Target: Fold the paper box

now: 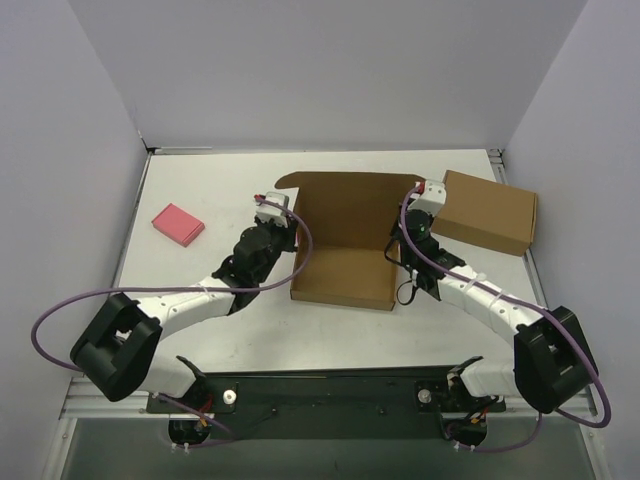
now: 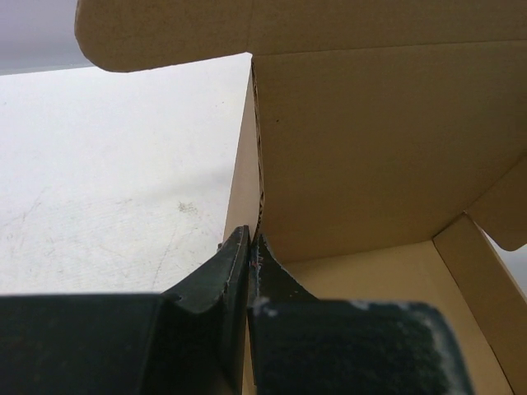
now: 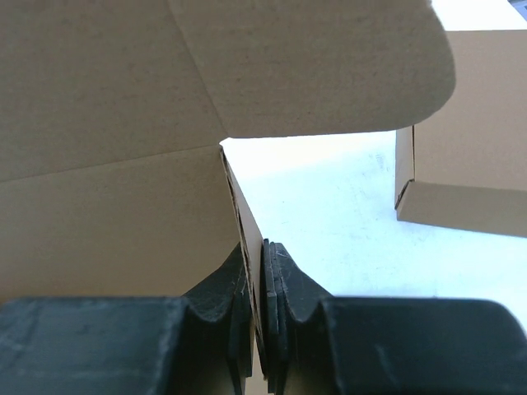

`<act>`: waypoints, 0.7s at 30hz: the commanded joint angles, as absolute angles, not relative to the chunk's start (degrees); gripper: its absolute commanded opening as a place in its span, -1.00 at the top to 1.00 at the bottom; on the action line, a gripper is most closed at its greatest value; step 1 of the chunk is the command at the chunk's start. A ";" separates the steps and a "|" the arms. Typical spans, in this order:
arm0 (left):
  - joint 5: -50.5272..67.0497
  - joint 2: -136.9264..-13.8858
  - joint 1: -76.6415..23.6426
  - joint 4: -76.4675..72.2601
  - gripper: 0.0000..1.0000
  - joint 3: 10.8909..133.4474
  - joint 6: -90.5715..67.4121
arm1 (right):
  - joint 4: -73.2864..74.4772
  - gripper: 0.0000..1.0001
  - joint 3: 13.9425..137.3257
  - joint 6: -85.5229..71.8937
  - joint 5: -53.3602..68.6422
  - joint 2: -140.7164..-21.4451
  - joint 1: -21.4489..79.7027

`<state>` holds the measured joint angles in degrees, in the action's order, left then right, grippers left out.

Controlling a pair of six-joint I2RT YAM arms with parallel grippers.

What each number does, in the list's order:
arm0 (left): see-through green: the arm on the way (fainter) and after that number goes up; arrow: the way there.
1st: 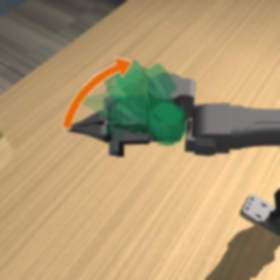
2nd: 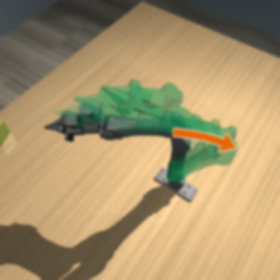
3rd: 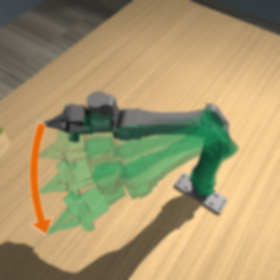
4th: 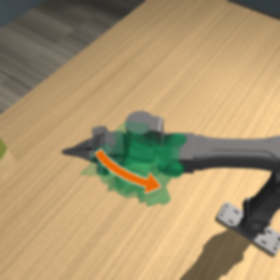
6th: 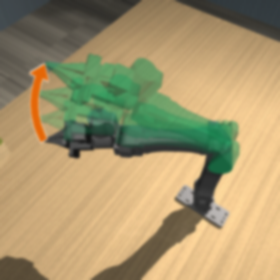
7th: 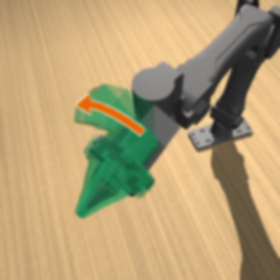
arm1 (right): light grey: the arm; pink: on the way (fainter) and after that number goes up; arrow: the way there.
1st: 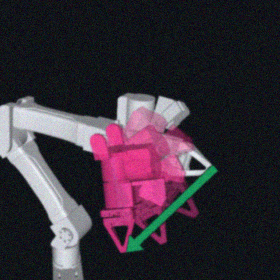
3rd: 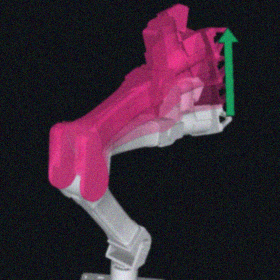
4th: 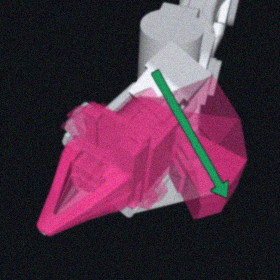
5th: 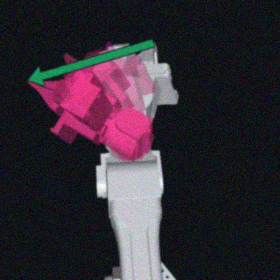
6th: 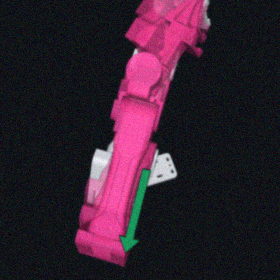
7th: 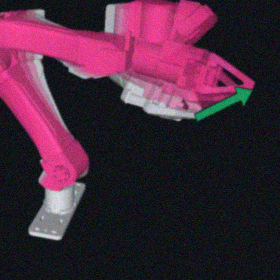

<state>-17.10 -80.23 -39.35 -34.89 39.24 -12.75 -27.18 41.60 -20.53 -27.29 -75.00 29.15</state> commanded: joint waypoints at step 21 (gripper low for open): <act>-19.32 -78.31 -47.46 -40.87 1.00 22.94 -19.78 | -19.95 0.68 27.60 -35.50 -32.69 -70.05 37.97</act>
<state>-22.17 -77.47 -44.62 -44.66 26.85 -18.02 -28.97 31.97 -28.69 -36.16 -69.34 35.75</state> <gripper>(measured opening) 0.091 0.141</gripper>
